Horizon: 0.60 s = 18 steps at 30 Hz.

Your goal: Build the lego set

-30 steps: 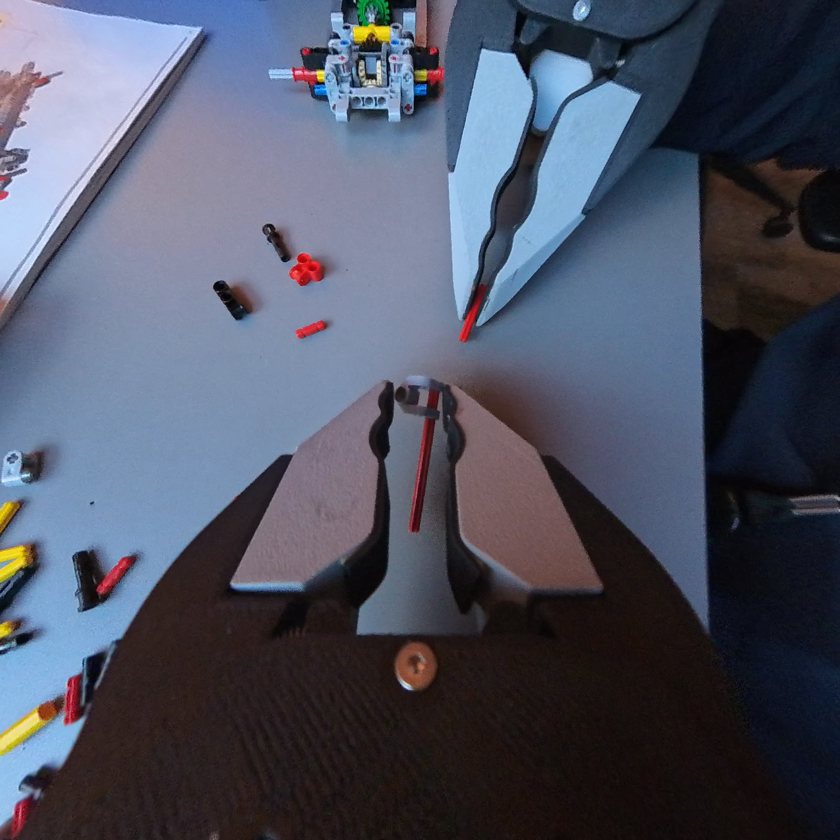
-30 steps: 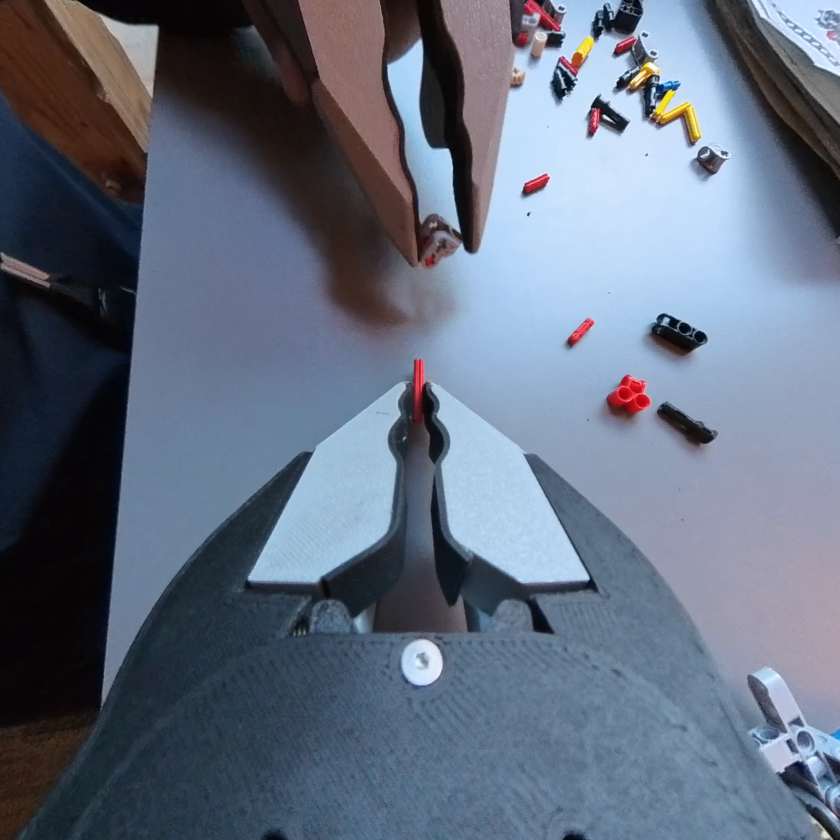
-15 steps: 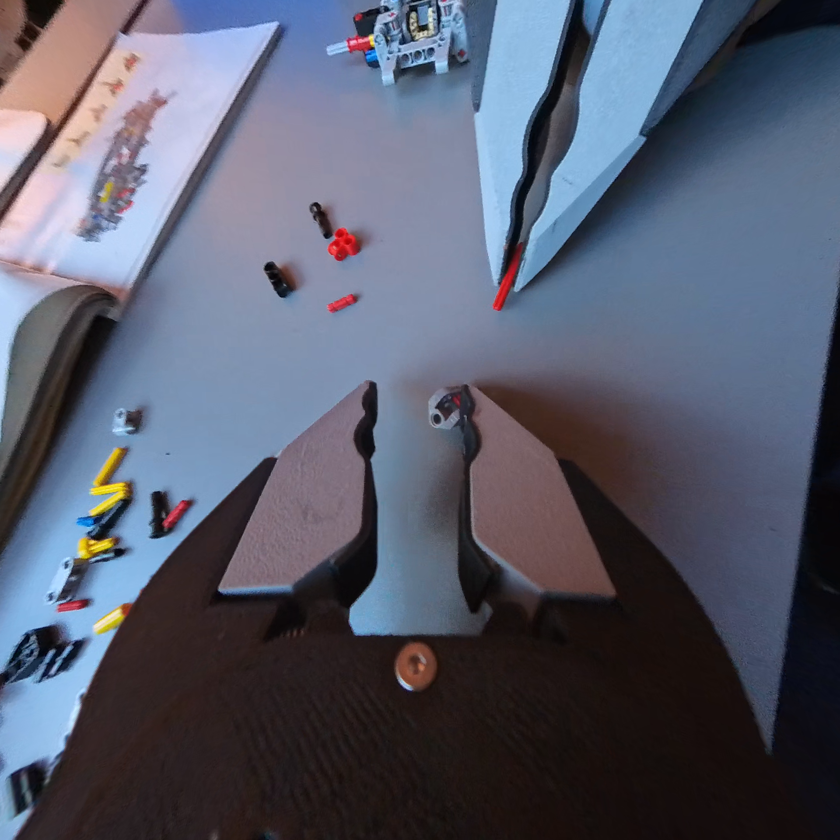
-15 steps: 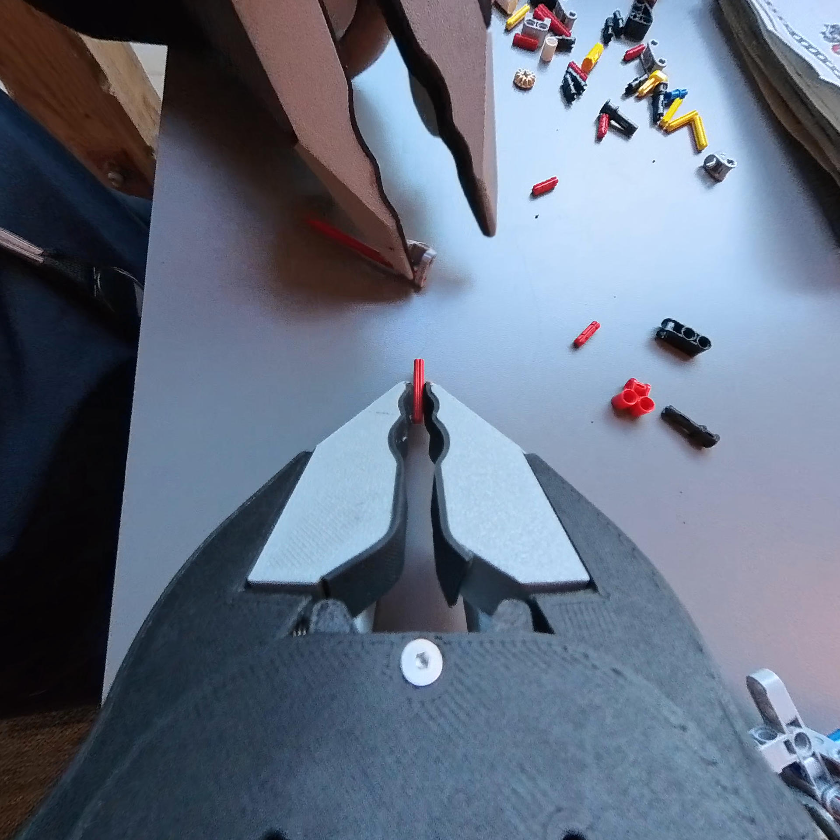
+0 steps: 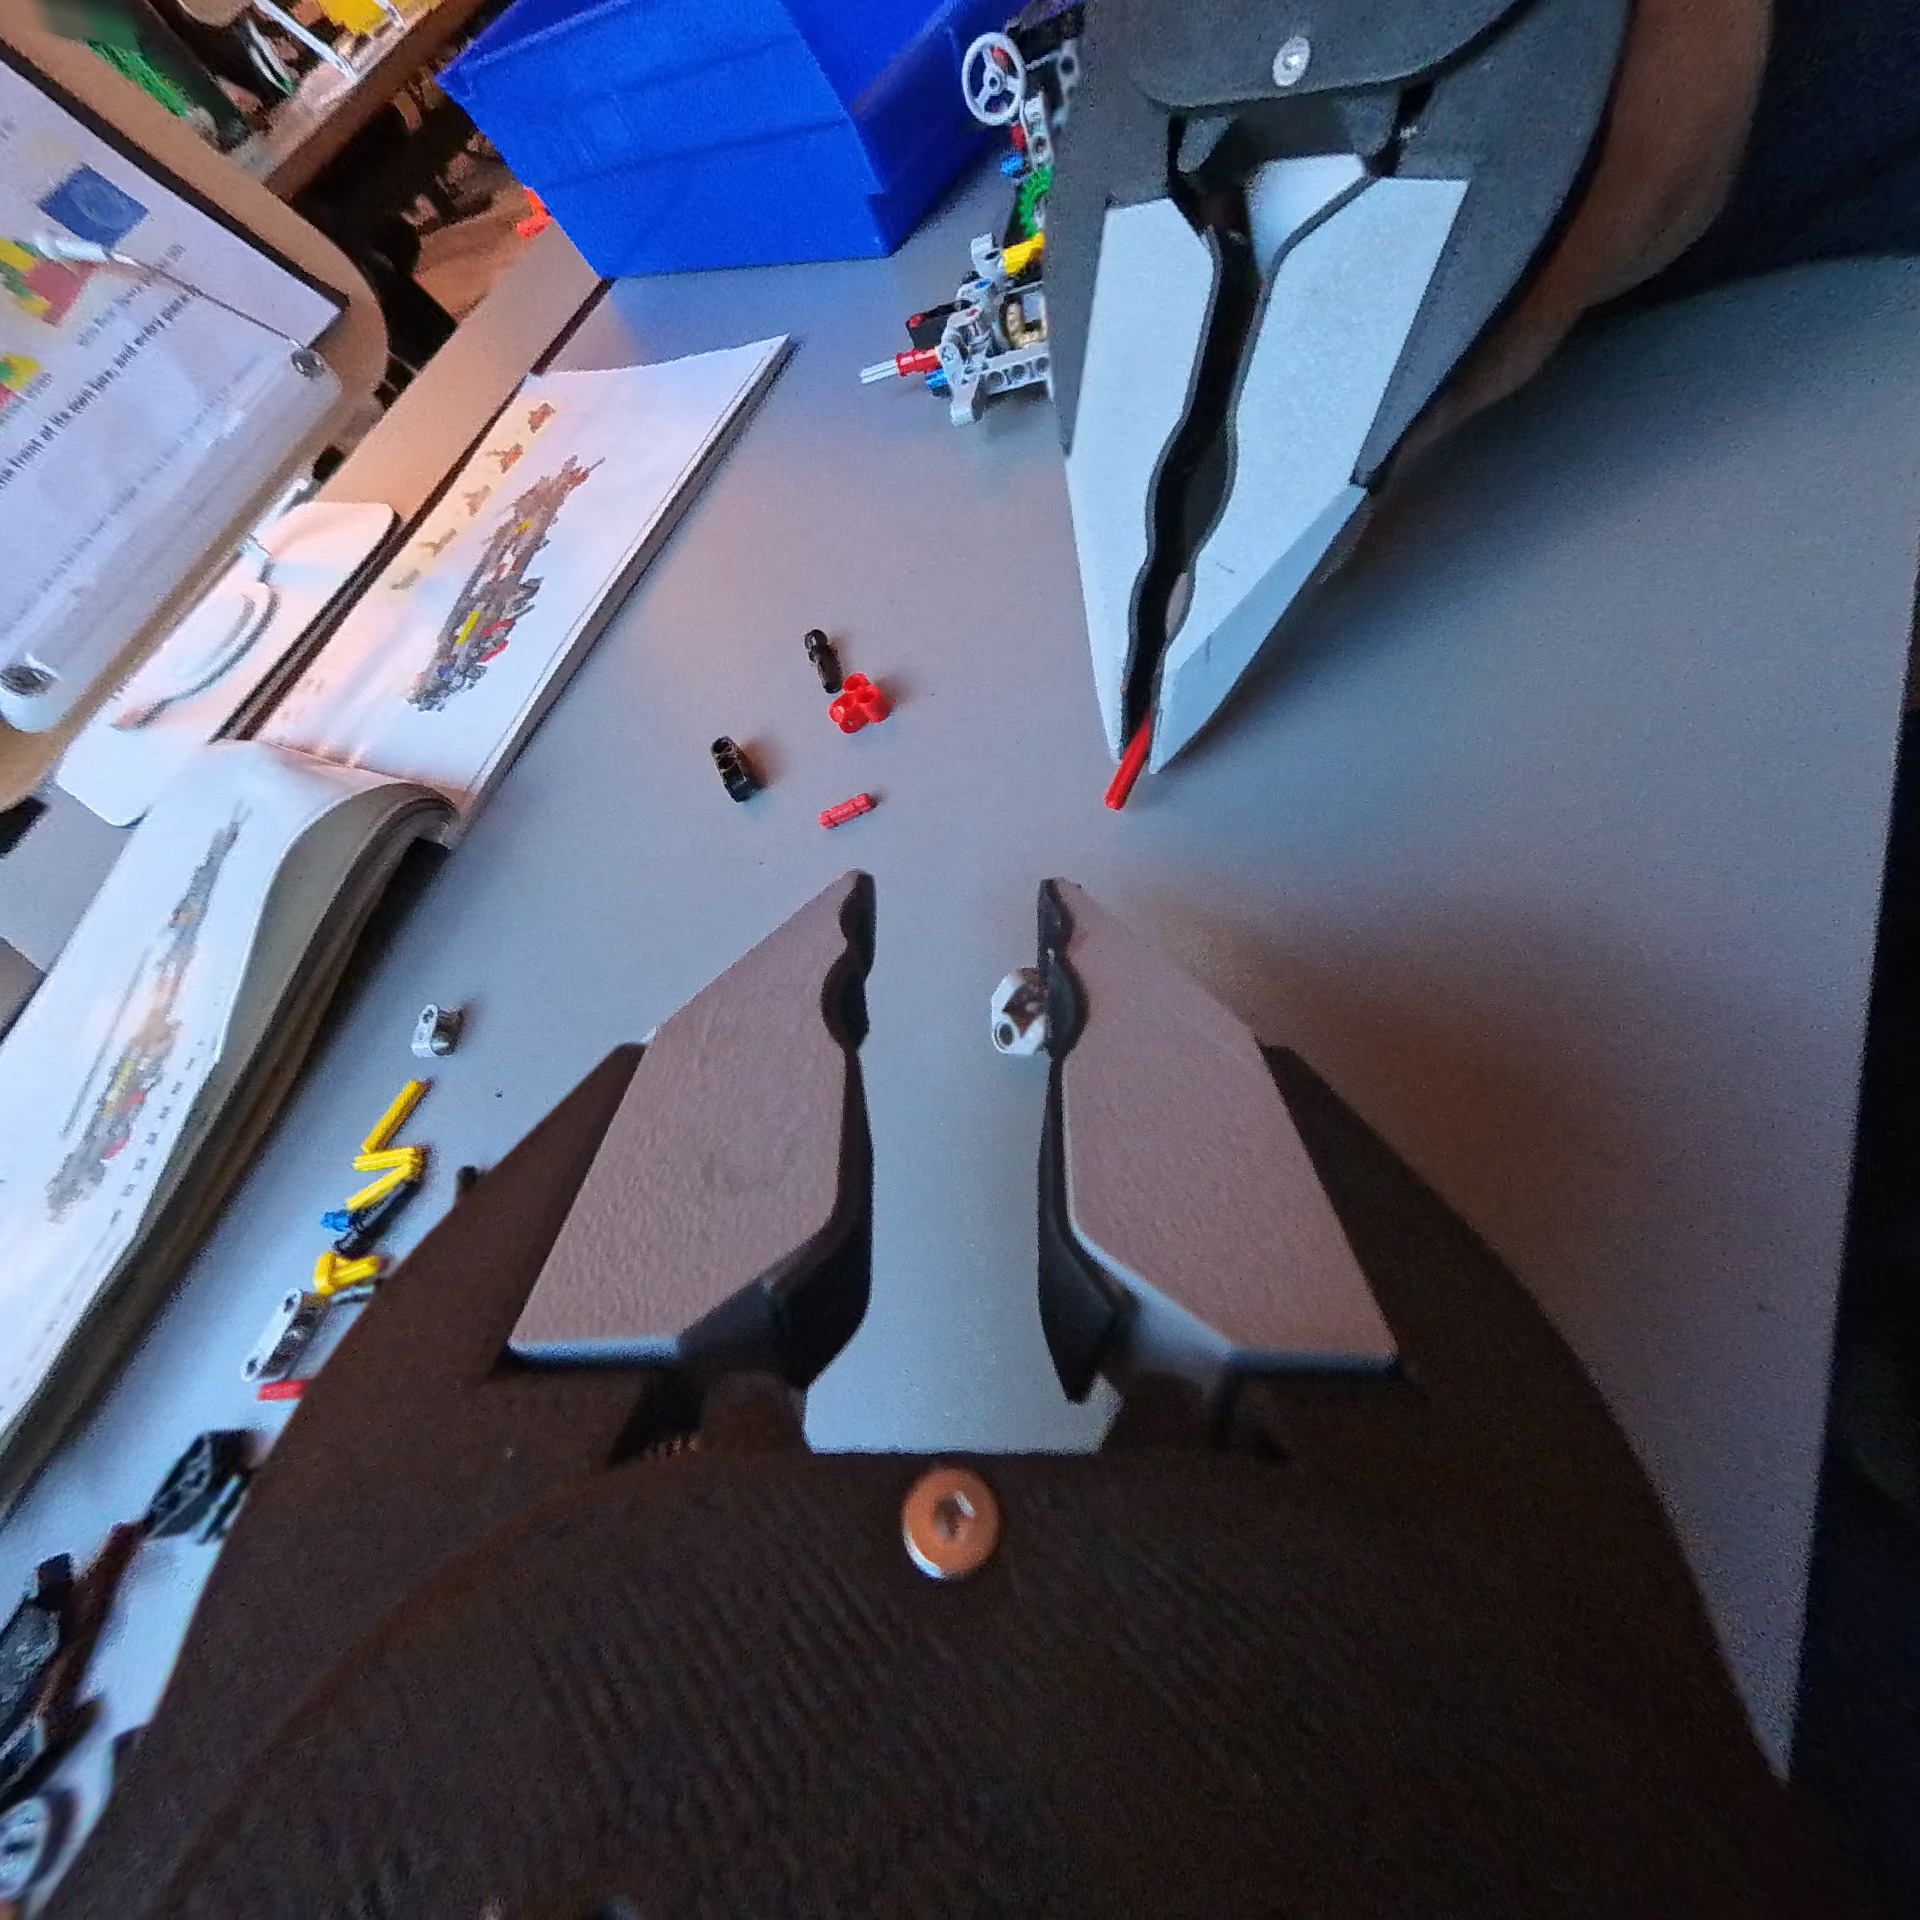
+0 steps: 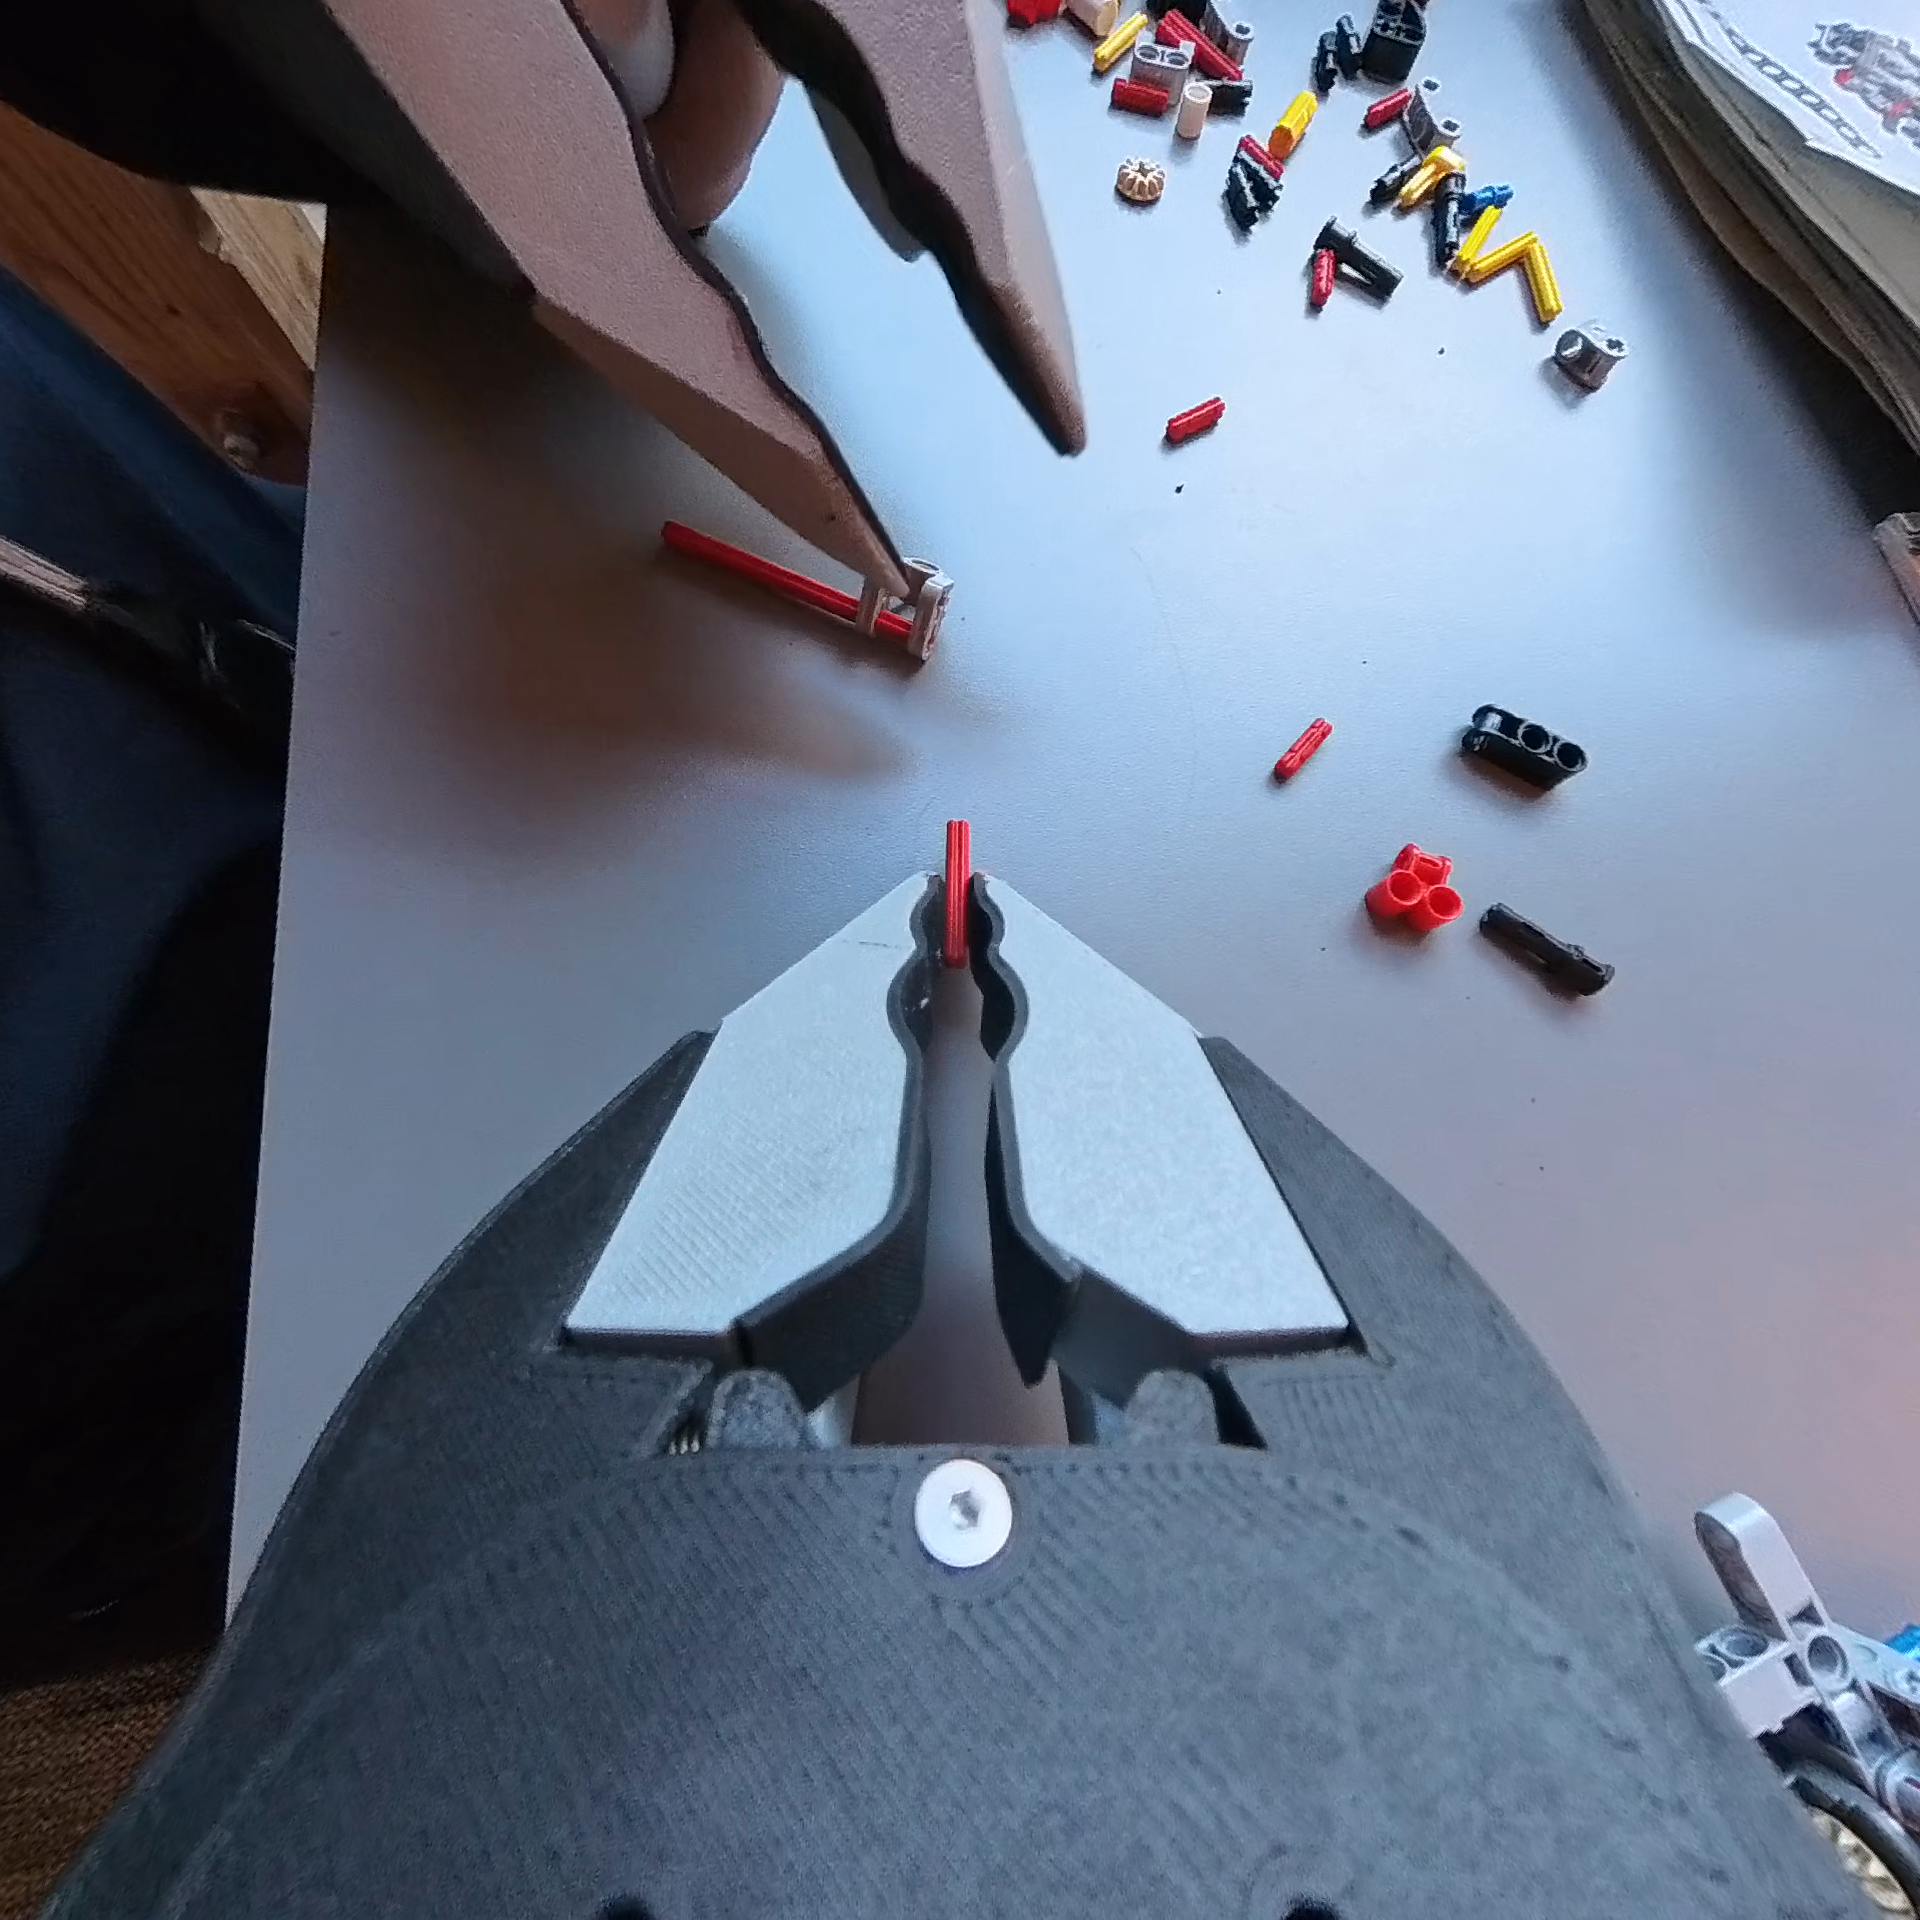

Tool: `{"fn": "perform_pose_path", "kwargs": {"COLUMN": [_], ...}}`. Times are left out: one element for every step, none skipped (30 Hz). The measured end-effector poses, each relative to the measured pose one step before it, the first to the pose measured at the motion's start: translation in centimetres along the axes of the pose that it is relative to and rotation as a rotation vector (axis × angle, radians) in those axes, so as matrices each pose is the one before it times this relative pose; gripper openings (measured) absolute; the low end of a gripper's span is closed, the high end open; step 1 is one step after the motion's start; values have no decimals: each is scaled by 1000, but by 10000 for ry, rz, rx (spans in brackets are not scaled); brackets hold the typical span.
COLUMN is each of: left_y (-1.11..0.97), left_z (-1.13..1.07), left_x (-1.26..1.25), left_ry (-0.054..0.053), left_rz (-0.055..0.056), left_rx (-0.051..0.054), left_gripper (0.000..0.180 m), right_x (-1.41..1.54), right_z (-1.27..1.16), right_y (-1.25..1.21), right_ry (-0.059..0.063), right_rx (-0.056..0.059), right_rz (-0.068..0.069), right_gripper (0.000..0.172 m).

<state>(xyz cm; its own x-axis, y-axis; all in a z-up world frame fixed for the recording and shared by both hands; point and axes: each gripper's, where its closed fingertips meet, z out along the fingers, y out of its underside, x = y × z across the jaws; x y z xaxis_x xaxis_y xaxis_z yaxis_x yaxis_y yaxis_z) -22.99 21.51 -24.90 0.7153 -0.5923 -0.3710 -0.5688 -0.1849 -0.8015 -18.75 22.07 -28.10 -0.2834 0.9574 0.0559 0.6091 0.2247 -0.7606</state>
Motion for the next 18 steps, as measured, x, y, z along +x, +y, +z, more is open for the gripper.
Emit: {"fn": "perform_pose_path", "kwargs": {"left_y": [95,143,181,136,73,10,-16,5,8,43,50,30,38,49,62,88,74,63], "left_z": [97,141,163,125,71,16,-8,-3,12,25,38,28,35,40,56,67,58,49], "left_x": [118,200,171,122,88,48,46,11,-2,13,4,20,25,20,17,19,21,29], "left_ry": [-80,-13,-12,-16,-19,-20,1,15,26,37,24,23,19,7,2,-2,-4,-3], "left_rz": [218,210,176,139,107,68,30,-5,-28,-33,-28,-10,6,13,15,18,24,22], "left_rx": [-84,-137,-161,-125,-63,-16,10,6,-8,-26,-36,-28,-26,-38,-54,-70,-68,-54], "left_gripper": [29,29,29,30,30,30,30,29,29,29,29,29,29,29,29,30,31,32], "right_x": [12,0,9,0,-7,-2,-1,8,5,10,-2,0,-7,1,0,-4,-2,3], "right_z": [-1,-1,-6,12,4,10,1,4,-3,11,2,8,8,9,-4,5,-1,-8], "right_y": [-3,-3,5,7,3,10,1,-6,0,8,6,12,12,-2,6,-3,1,-6], "right_ry": [24,17,12,4,0,3,9,14,15,11,3,-2,-5,-6,-8,-6,-6,-4], "right_rx": [2,2,-1,-6,-8,-8,-4,1,1,-7,-10,-8,-8,-6,-1,0,1,1], "right_rz": [-14,-12,-7,-3,0,-2,-8,-11,-9,-3,-1,-1,2,7,11,10,5,3], "right_gripper": [1,1,1,1,1,1,1,1,1,1,1,1,1,1,1,1,1,1]}}
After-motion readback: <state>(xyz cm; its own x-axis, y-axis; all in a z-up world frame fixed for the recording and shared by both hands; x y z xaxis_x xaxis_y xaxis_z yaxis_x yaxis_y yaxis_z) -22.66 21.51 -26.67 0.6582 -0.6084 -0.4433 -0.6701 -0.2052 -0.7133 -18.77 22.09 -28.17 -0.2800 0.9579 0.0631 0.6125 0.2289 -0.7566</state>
